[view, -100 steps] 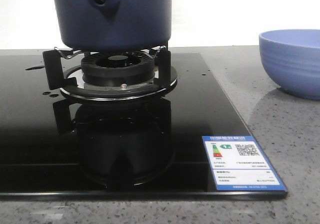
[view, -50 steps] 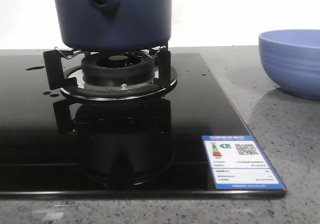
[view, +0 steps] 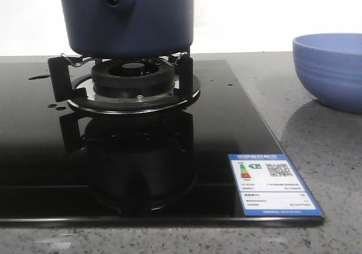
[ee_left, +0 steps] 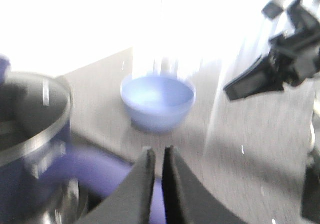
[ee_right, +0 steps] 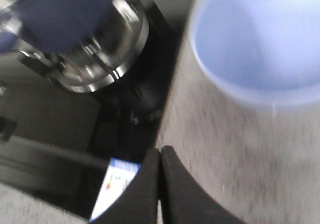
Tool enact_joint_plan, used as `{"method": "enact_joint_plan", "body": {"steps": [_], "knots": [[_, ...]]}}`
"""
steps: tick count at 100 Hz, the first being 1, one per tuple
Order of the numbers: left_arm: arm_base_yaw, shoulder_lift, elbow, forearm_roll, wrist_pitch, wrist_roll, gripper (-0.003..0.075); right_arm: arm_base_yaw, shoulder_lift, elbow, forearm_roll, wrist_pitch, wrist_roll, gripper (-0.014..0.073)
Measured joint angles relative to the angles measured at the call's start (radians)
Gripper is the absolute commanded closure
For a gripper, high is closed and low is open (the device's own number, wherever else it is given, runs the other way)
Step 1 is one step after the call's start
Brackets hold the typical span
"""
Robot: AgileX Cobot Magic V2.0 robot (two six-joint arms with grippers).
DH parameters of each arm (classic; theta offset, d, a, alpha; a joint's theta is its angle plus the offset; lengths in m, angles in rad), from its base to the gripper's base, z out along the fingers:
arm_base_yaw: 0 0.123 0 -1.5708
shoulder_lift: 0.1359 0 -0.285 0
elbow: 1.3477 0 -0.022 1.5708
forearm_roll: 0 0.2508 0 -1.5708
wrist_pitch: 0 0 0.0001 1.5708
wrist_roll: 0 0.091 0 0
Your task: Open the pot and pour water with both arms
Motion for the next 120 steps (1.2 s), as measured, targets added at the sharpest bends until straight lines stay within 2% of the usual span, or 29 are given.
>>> {"method": "enact_joint_plan", "body": {"steps": [8, 9, 16, 23, 38, 45, 63, 72, 96, 109, 120], "knots": [[0.000, 0.032, -0.020, -0.087, -0.022, 0.098, 0.0413, 0.000, -0.005, -0.013, 0.013, -0.044, -0.054, 0.0651], [0.000, 0.039, -0.021, -0.092, -0.026, 0.111, 0.0373, 0.000, -0.007, -0.015, 0.013, -0.047, -0.057, 0.0649], [0.000, 0.077, -0.039, -0.119, -0.037, 0.159, 0.0296, 0.000, -0.006, -0.015, 0.017, -0.070, -0.080, 0.0613], [0.000, 0.121, -0.061, -0.125, -0.048, 0.197, 0.0290, 0.000, -0.006, -0.015, 0.017, -0.079, -0.088, 0.0527], [0.000, 0.228, -0.128, -0.137, -0.060, 0.289, 0.0291, 0.000, -0.006, -0.015, 0.020, -0.092, -0.099, 0.0270], [0.020, 0.281, -0.171, -0.169, -0.008, 0.329, 0.0291, 0.000, -0.006, -0.015, 0.020, -0.095, -0.099, 0.0217], [0.138, 0.436, -0.284, -0.351, 0.312, 0.417, 0.0291, 0.000, -0.006, -0.015, 0.020, -0.105, -0.099, 0.0216], [0.204, 0.492, -0.335, -0.406, 0.393, 0.442, 0.0291, 0.000, -0.006, -0.015, 0.012, -0.111, -0.099, 0.0216], [0.370, 0.560, -0.381, -0.367, 0.417, 0.474, 0.0265, 0.000, -0.006, -0.015, -0.006, -0.113, -0.101, 0.0216], [0.387, 0.603, -0.381, -0.354, 0.393, 0.547, 0.0190, 0.000, -0.006, -0.015, -0.006, -0.113, -0.101, 0.0216], [0.387, 0.625, -0.381, -0.352, 0.367, 0.598, 0.0184, 0.004, -0.006, -0.015, -0.008, -0.113, -0.101, 0.0216]]}}
